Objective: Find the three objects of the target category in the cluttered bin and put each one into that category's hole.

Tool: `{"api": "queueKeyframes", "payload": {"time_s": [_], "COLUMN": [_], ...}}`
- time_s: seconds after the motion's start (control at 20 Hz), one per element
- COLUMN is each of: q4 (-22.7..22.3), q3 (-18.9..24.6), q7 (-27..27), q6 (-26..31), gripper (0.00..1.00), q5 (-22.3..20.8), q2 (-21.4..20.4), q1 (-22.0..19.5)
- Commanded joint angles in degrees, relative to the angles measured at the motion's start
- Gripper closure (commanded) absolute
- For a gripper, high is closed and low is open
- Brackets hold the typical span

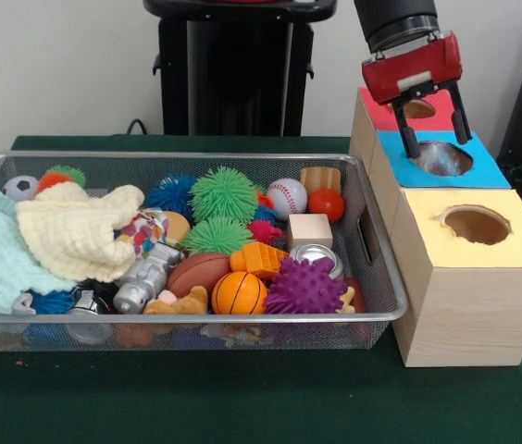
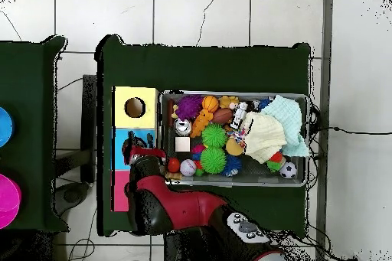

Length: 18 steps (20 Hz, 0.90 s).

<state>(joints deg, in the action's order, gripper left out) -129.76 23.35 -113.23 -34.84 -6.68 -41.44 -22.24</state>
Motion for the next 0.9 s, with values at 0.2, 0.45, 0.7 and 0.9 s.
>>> {"api": "queueKeyframes", "payload": {"time_s": [0.2,0.45,0.7,0.9], "q4": [4.29,3.93,1.40,0.14], "q3": [-1.25,-1.76,-5.42,-8.88], "q7": [-10.70,-10.39,-8.11,-6.37], "q6": [-2.78,-2.43,3.06,7.26], "gripper": [0.00,0.00,0.00,0.00], "q5": [-0.80,-0.23,3.67,5.02], "q2": [1.11,0.63,-4.23,-6.28], "q1": [-0.17,0.38,2.24,3.13]}}
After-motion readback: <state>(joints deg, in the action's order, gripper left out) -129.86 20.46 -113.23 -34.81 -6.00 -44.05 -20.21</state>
